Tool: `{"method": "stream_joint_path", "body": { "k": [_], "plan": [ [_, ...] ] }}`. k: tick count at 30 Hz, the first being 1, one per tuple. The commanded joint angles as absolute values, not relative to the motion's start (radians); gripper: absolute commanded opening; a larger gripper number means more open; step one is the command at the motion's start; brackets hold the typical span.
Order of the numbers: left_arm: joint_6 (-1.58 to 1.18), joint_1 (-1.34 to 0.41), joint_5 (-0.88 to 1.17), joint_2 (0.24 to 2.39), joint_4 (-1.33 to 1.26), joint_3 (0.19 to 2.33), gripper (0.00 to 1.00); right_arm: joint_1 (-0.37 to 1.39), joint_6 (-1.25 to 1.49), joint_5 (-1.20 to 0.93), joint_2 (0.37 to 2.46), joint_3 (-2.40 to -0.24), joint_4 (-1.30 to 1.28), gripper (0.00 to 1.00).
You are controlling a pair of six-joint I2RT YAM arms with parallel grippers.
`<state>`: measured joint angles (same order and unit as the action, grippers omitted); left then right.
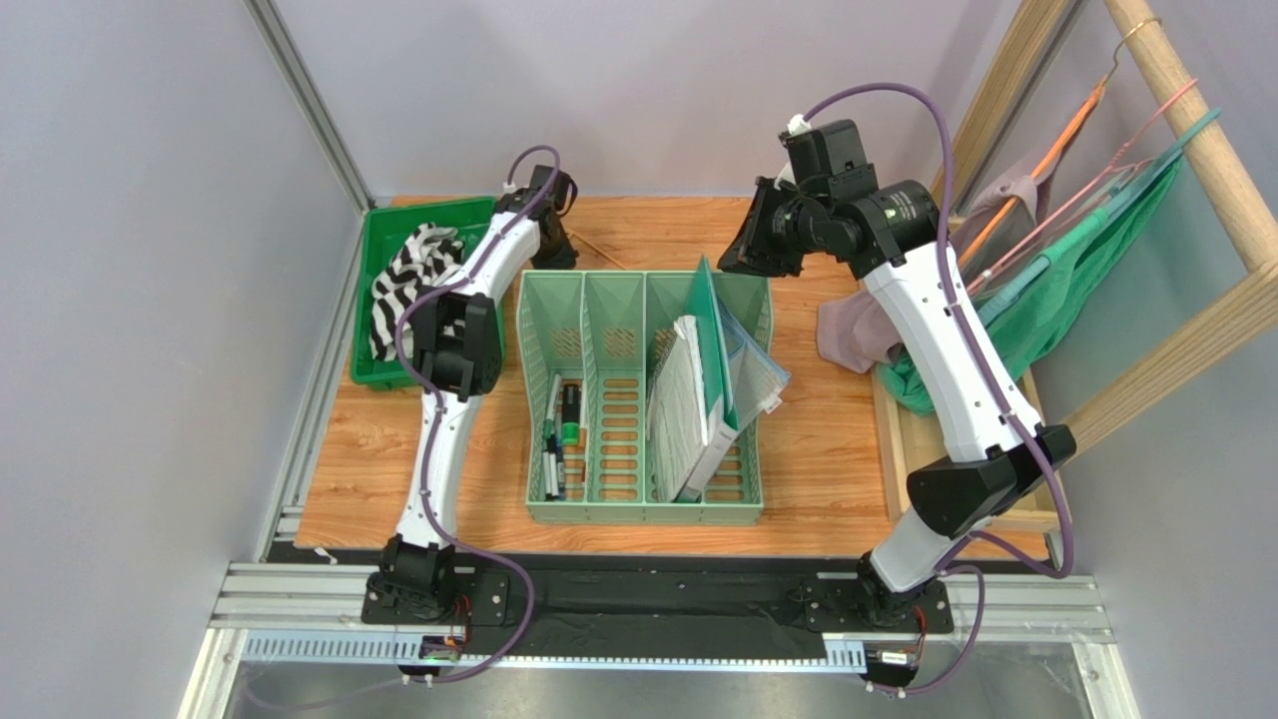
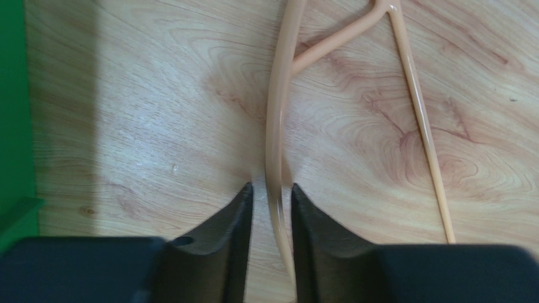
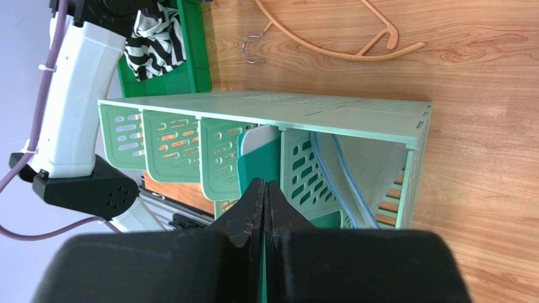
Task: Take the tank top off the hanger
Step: Pick up the hanger at the center of the board.
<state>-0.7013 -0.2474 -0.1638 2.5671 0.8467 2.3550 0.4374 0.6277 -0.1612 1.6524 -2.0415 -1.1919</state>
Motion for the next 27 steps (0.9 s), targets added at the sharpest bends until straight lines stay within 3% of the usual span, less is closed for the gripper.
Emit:
{"method": "stream_joint_path", "body": {
  "k": [1, 2, 7, 27],
  "plan": [
    [-0.693, -0.247, -0.158, 2.614, 0.905, 2.387, 0.25, 0.426, 0.637, -0.176, 1.594, -2.043, -1.140, 0.00],
    [-0.695, -0.248, -0.160, 2.620, 0.910, 2.398, 0.17, 0.423, 0.635, -0.175, 1.588, -2.040, -1.140, 0.00],
    [-0.657, -0.247, -0.173, 2.603, 0.902, 2.396, 0.01, 0.414, 0.627, -0.170, 1.565, -2.040, -1.138, 0.00],
    [-0.496, -0.215, -0.325, 2.250, 0.833, 2.422, 0.00, 0.402, 0.617, -0.198, 1.512, -1.962, -1.074, 0.00]
  ]
}}
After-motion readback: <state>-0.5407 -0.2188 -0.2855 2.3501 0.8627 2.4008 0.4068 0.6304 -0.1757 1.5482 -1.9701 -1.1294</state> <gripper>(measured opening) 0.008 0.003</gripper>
